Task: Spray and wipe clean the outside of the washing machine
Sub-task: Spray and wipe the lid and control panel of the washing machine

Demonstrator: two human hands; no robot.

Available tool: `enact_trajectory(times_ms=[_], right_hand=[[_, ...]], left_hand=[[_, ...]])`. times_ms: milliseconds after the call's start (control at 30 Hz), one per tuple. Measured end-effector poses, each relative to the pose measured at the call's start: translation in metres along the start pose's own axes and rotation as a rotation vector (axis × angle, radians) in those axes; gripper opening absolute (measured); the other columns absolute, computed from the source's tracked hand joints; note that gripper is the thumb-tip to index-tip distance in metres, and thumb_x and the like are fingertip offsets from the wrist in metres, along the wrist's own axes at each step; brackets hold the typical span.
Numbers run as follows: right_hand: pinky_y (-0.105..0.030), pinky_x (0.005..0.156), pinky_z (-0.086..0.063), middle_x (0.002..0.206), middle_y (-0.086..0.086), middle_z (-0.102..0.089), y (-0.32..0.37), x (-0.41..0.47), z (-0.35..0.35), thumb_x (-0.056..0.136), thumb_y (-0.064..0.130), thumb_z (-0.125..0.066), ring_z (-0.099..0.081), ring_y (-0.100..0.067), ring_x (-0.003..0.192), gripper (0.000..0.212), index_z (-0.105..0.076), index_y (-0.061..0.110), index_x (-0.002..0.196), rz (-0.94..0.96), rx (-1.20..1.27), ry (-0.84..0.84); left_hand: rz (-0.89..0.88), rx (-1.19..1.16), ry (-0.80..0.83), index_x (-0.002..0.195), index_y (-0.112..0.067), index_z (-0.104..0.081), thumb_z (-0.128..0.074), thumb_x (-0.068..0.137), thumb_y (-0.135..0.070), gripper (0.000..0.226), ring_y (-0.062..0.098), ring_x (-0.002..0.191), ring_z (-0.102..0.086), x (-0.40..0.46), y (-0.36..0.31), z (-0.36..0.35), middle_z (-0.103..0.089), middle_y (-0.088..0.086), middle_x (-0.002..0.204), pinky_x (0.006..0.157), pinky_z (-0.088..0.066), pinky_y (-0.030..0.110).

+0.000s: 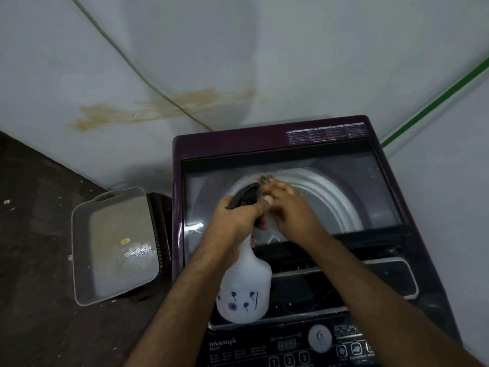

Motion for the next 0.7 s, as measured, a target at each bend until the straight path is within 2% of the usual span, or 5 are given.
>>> enact_trajectory(times_ms=[67,233,400,533,700], right_hand=[[-0.041,0.112,-0.04,0.148,0.013,-0.055,-0.012,-0.021,0.015,0.087,-0.009,-0.059,-0.042,-0.018,0.139,0.058,-0.071,0.03,0.128,-0.027,0.006,-0.045],[-0.054,0.114,-0.04,0.155,0.01,-0.048,-0.022,0.025,0.03,0.095,-0.003,-0.055,-0.036,-0.026,0.141,0.054,-0.064,0.03,0.136,-0.387,-0.017,-0.28],[-0.05,0.115,-0.037,0.157,0.009,-0.045,0.039,0.062,-0.026,0.101,0.036,-0.049,-0.034,-0.023,0.146,0.041,-0.06,0.034,0.14,-0.067,-0.058,0.014],[-0.019,0.117,-0.025,0.151,0.01,-0.05,0.052,0.022,-0.019,0.096,0.01,-0.051,-0.034,-0.008,0.141,0.044,-0.066,0.022,0.136,0.1,0.0,0.047],[-0.05,0.113,-0.041,0.153,0.0,-0.051,0.039,0.069,-0.017,0.094,-0.001,-0.051,-0.041,-0.032,0.137,0.052,-0.064,0.024,0.138,-0.161,-0.062,-0.172]], left_hand=[[0.01,-0.01,-0.001,0.091,-0.01,-0.072,-0.077,0.094,-0.024,0.015,0.015,0.067,-0.064,0.001,-0.002,0.003,-0.066,0.005,0.07,0.046,-0.043,0.027],[0.019,-0.013,-0.016,0.085,-0.013,-0.069,-0.085,0.086,-0.027,0.021,0.015,0.073,-0.071,0.001,-0.001,0.02,-0.071,0.005,0.077,0.051,-0.05,0.029],[0.029,-0.081,-0.007,0.091,-0.011,-0.07,-0.087,0.083,-0.019,0.02,0.017,0.076,-0.077,-0.001,-0.002,0.035,-0.076,0.007,0.086,0.05,-0.054,0.03],[0.014,-0.093,-0.037,0.096,-0.014,-0.072,-0.086,0.084,-0.017,0.019,0.013,0.074,-0.074,-0.002,-0.003,0.056,-0.077,0.004,0.085,0.052,-0.052,0.028],[0.035,-0.123,-0.06,0.09,-0.012,-0.063,-0.085,0.085,-0.015,0.022,0.013,0.065,-0.064,-0.002,0.001,0.08,-0.065,0.007,0.076,0.044,-0.046,0.024]])
Point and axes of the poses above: each hand's wrist, its own x-axis towards the middle knuckle, its own z-axis out of the back of the hand, y = z × x, the point moved 3 cm from there along x, towards the middle knuckle
